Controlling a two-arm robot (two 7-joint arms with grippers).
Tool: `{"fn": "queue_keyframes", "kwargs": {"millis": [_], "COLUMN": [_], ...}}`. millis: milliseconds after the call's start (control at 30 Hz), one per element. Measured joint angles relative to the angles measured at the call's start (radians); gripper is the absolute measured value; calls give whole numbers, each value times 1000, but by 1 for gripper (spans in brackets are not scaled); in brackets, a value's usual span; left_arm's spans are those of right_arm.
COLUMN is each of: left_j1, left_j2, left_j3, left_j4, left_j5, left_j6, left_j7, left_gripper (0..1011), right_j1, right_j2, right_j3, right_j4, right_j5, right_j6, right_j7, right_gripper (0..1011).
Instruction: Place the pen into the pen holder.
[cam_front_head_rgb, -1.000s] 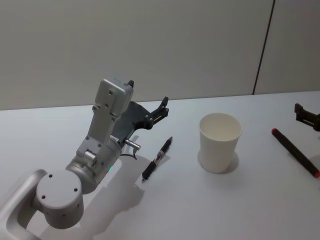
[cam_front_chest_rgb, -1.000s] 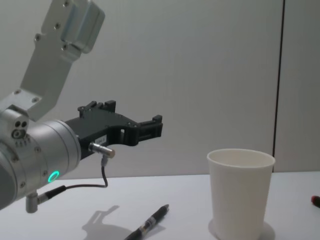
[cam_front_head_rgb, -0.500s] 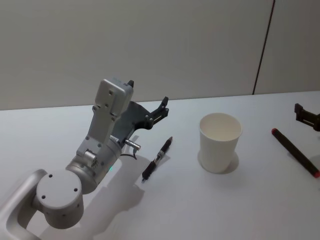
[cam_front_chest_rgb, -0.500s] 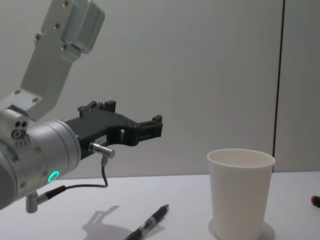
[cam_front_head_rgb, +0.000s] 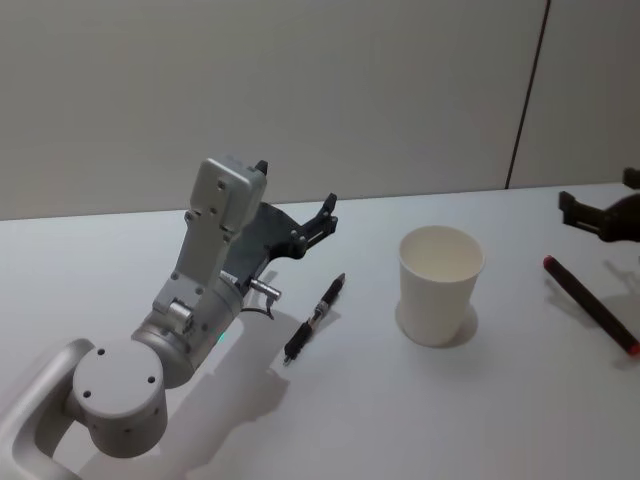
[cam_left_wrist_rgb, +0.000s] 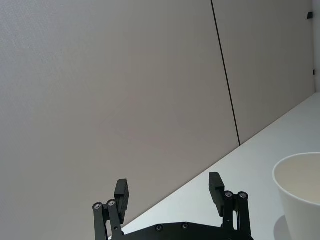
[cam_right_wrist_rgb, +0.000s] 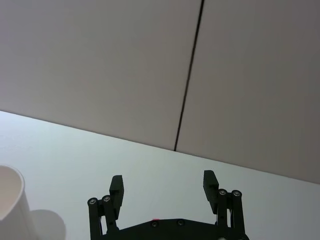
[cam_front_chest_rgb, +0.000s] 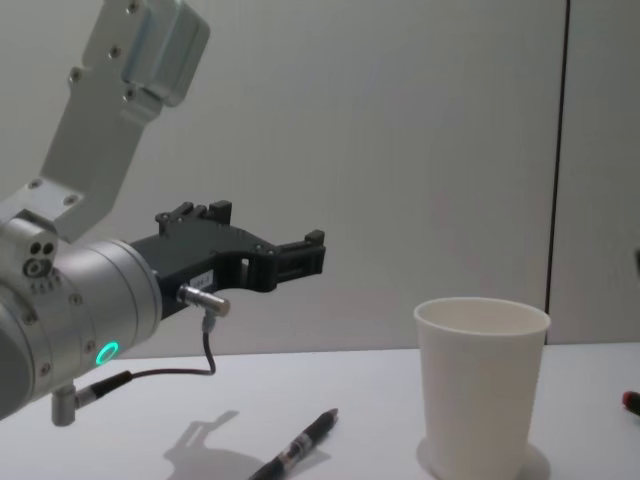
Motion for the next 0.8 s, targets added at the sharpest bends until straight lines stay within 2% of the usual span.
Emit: {"fn": "queue_keyframes", "kwargs": {"millis": [133, 400, 800], "left_j1": [0, 0, 0], "left_j2": [0, 0, 0], "left_j3": [0, 0, 0], "left_j4": [0, 0, 0], "left_j5": [0, 0, 0], "left_j6": [0, 0, 0], "left_j7": [0, 0, 0], "left_gripper": [1001, 1001, 1001], "right_j1": [48, 92, 121], "right_j2": [-13, -15, 24], "right_j3": [-15, -23, 5], "right_j4": [20, 39, 44], "right_j5": [-23, -54, -62], "right_j6": [35, 98, 241], "right_j7": [37, 75, 103], "right_gripper": [1001, 1001, 1001]}}
